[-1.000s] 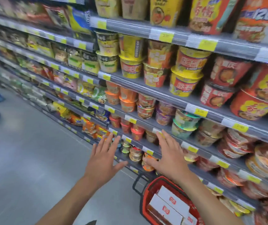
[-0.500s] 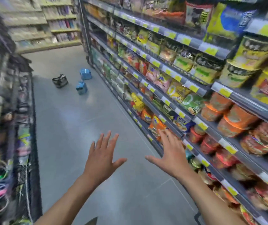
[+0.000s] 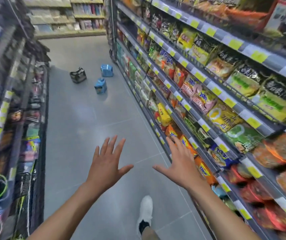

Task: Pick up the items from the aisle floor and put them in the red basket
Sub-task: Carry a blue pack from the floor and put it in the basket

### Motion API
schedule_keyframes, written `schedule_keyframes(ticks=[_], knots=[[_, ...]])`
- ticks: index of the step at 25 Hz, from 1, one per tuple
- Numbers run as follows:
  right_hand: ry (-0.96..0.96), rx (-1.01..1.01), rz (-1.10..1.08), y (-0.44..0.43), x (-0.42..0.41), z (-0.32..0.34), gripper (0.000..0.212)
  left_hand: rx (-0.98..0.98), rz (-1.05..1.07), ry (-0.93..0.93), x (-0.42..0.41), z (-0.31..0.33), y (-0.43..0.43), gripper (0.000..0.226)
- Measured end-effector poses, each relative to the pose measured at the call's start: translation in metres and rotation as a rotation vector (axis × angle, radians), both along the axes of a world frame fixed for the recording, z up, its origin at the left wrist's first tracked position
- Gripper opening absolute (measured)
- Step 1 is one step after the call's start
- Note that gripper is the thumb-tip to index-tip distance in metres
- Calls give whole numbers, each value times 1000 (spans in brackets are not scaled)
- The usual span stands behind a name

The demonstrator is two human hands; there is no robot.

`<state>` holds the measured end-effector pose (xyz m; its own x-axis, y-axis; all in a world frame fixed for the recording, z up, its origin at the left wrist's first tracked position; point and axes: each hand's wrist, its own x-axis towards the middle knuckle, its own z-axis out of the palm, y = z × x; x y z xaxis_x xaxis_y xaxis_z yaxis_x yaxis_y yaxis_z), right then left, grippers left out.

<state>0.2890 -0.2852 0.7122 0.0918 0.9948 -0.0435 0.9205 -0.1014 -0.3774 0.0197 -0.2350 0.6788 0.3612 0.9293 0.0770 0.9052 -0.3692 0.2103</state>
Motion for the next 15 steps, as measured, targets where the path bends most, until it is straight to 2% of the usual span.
schedule_keyframes(ticks=[6, 15], knots=[[39, -22, 91, 152, 21, 0, 115, 15, 151, -19, 5, 2, 122, 96], [36, -80, 248, 333, 4, -7, 112, -79, 313, -25, 0, -14, 241, 96]])
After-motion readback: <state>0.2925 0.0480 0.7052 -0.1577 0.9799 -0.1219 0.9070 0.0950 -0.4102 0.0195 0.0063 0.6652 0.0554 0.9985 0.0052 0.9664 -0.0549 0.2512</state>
